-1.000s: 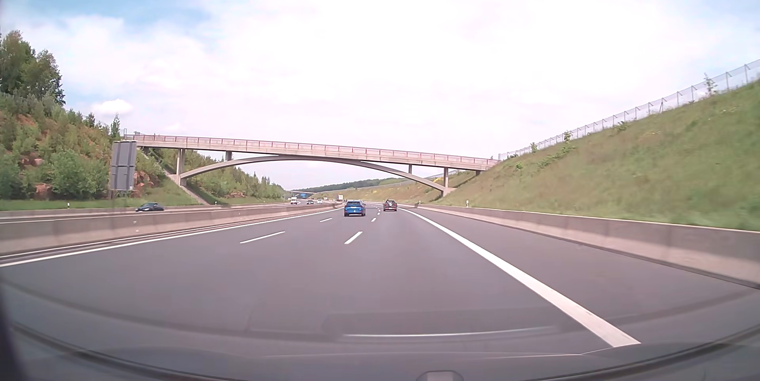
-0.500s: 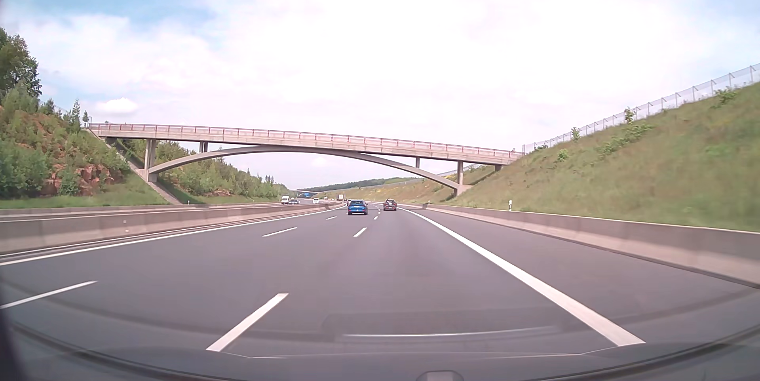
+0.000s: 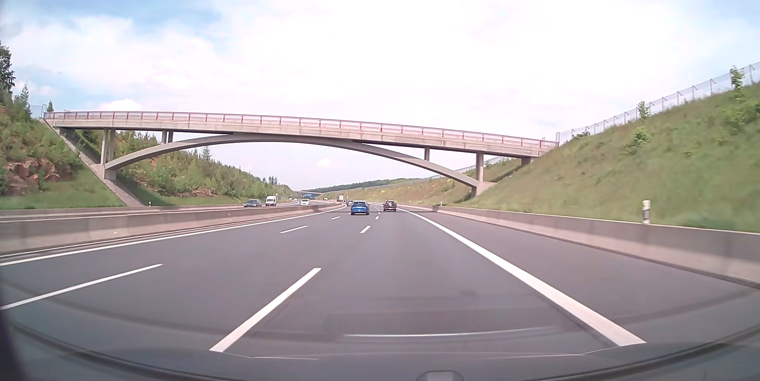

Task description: Follow the waypoints while adhering to traffic rules and regulations

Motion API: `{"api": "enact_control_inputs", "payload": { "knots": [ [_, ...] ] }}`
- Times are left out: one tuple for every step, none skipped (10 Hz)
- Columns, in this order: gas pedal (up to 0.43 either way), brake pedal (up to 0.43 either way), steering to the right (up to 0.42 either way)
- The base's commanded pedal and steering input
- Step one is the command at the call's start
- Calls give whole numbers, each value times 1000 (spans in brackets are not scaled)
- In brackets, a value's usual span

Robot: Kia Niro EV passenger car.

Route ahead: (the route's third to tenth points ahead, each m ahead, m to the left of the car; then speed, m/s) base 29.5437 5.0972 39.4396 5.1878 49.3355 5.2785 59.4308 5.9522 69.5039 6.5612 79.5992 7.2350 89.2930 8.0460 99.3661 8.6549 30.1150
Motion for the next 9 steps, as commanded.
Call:
{"api": "enact_control_inputs", "payload": {
  "knots": [
    [197, 0, -5],
    [197, 0, -5],
    [197, 0, -5],
    [197, 0, -5],
    [197, 0, -5],
    [209, 0, -5],
    [240, 0, -5],
    [260, 0, -5],
    [260, 0, -5]
  ]
}}
